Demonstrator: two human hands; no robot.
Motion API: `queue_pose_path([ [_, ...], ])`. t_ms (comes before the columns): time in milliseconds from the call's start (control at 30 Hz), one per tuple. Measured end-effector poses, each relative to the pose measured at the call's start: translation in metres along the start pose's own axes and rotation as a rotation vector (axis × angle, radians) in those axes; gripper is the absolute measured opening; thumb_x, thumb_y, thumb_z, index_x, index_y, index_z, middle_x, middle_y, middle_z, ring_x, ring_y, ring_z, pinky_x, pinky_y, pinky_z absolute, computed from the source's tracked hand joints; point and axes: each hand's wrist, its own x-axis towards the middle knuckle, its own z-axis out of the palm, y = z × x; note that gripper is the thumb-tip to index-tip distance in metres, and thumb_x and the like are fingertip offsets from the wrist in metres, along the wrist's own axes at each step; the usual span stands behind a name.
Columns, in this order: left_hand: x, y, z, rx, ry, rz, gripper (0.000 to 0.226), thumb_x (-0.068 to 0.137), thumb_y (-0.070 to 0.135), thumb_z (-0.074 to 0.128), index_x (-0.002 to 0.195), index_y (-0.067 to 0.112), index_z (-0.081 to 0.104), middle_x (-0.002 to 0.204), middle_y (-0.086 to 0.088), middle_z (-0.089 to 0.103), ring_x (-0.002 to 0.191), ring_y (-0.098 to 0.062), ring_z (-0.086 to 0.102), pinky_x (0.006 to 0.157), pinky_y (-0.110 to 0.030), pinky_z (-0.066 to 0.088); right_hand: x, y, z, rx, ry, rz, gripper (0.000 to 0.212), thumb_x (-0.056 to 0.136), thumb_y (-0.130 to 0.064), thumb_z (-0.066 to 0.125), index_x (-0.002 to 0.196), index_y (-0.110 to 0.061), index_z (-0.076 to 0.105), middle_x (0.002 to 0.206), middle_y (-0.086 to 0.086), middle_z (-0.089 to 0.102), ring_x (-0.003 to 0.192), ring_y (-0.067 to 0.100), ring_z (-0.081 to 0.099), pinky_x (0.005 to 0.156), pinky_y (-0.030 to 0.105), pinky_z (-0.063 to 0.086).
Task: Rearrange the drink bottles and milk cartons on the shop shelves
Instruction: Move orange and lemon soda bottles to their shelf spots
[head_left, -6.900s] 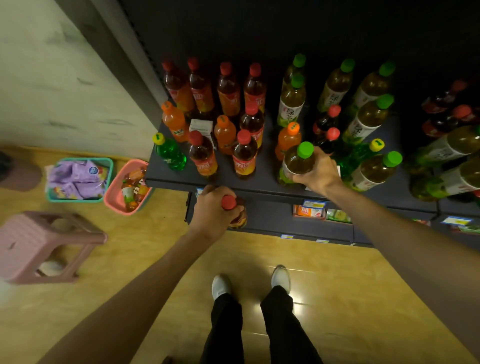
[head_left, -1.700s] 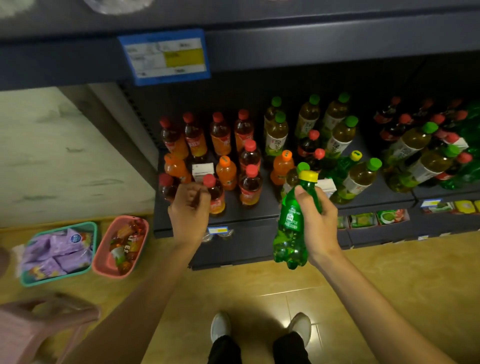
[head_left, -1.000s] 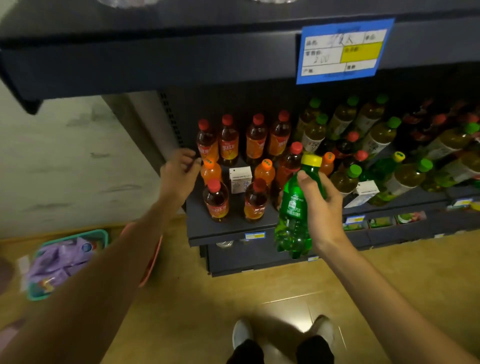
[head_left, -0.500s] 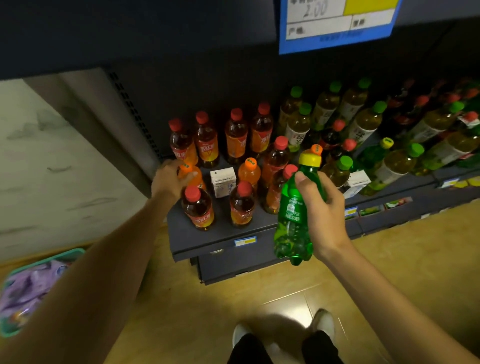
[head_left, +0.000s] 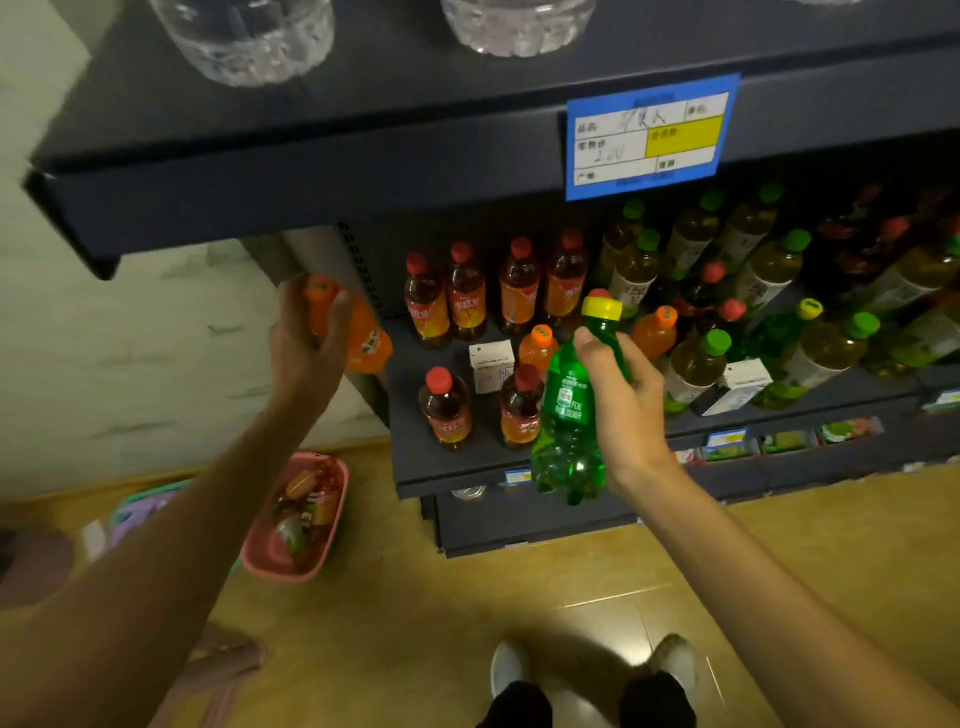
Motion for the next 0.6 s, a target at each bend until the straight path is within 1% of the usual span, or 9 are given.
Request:
queue_pose_path([
  [67, -0.006, 0.012, -0.013, -0.105, 0.004, -0.018, 0.039, 0.099, 0.042, 0.047, 0.125, 0.013, 0.047, 0.104, -0.001, 0.055, 0.089, -0.016, 0.055, 0.073, -0.031, 0.046, -0.004, -0.001, 0.001, 0.021, -0.023, 0.024, 0.013, 0.096, -0.024, 0.062, 0.088, -0.013, 0.064, 0.078, 0.010, 0.060, 0.068, 0.017, 0.061, 0.057, 0.024, 0.051],
  [167, -0.023, 0.036, -0.018, -0.379, -0.072, -0.146, 0.014, 0.102, 0.040, 0.046, 0.108, 0.029, 0.050, 0.101, 0.002, 0.057, 0.091, -0.014, 0.059, 0.083, -0.039, 0.054, -0.009, -0.001, -0.005, 0.076, -0.025, 0.050, 0.014, 0.095, -0.024, 0.061, 0.085, -0.014, 0.062, 0.076, 0.008, 0.060, 0.065, 0.018, 0.061, 0.055, 0.027, 0.052],
  [200, -0.030, 0.046, -0.015, -0.474, -0.122, -0.205, 0.010, 0.101, 0.040, 0.048, 0.105, 0.031, 0.050, 0.100, 0.001, 0.059, 0.090, -0.016, 0.063, 0.083, -0.042, 0.056, -0.011, -0.002, -0.009, 0.092, -0.015, 0.060, 0.015, 0.095, -0.024, 0.062, 0.083, -0.016, 0.063, 0.074, 0.008, 0.060, 0.064, 0.019, 0.061, 0.055, 0.028, 0.052],
  [300, -0.058, 0.076, 0.006, -0.723, -0.365, -0.363, 0.027, 0.091, 0.049, 0.055, 0.105, 0.025, 0.054, 0.094, -0.009, 0.064, 0.077, -0.025, 0.069, 0.067, -0.041, 0.059, -0.015, -0.006, -0.029, 0.124, 0.002, 0.060, 0.017, 0.089, -0.035, 0.066, 0.080, -0.020, 0.064, 0.081, 0.015, 0.059, 0.073, 0.028, 0.059, 0.066, 0.040, 0.050],
  [367, -0.078, 0.096, 0.033, -0.767, -0.515, -0.403, 0.038, 0.086, 0.051, 0.055, 0.108, 0.021, 0.058, 0.091, -0.013, 0.067, 0.072, -0.026, 0.069, 0.061, -0.037, 0.058, -0.016, -0.009, -0.050, 0.120, 0.056, 0.055, 0.018, 0.084, -0.039, 0.067, 0.079, -0.022, 0.065, 0.081, 0.012, 0.059, 0.077, 0.027, 0.058, 0.073, 0.044, 0.047],
  [467, -0.107, 0.131, 0.082, -0.789, -0.643, -0.424, 0.044, 0.083, 0.054, 0.063, 0.106, 0.016, 0.061, 0.090, -0.018, 0.068, 0.068, -0.028, 0.068, 0.062, -0.035, 0.056, -0.018, -0.017, -0.088, 0.114, 0.136, 0.062, 0.016, 0.081, -0.045, 0.069, 0.082, -0.029, 0.071, 0.085, 0.005, 0.065, 0.085, 0.027, 0.063, 0.083, 0.055, 0.051],
  [500, -0.117, 0.147, 0.100, -0.797, -0.676, -0.441, 0.044, 0.082, 0.053, 0.065, 0.103, 0.015, 0.061, 0.088, -0.018, 0.069, 0.065, -0.028, 0.068, 0.061, -0.034, 0.055, -0.020, -0.023, -0.105, 0.119, 0.174, 0.066, 0.023, 0.078, -0.049, 0.072, 0.089, -0.029, 0.072, 0.091, 0.007, 0.068, 0.089, 0.029, 0.064, 0.088, 0.059, 0.051],
  [567, -0.138, 0.181, 0.134, -0.799, -0.756, -0.454, 0.041, 0.079, 0.050, 0.062, 0.099, 0.014, 0.061, 0.084, -0.017, 0.069, 0.061, -0.026, 0.067, 0.057, -0.032, 0.054, -0.022, -0.031, -0.145, 0.117, 0.280, 0.063, 0.046, 0.070, -0.056, 0.077, 0.103, -0.024, 0.071, 0.105, 0.010, 0.069, 0.098, 0.031, 0.065, 0.093, 0.059, 0.051],
  [600, -0.148, 0.196, 0.150, -0.794, -0.795, -0.454, 0.041, 0.078, 0.049, 0.061, 0.099, 0.014, 0.061, 0.084, -0.016, 0.069, 0.060, -0.025, 0.067, 0.055, -0.031, 0.054, -0.023, -0.035, -0.165, 0.114, 0.330, 0.053, 0.048, 0.071, -0.056, 0.076, 0.104, -0.022, 0.071, 0.107, 0.011, 0.069, 0.099, 0.032, 0.065, 0.094, 0.058, 0.051],
])
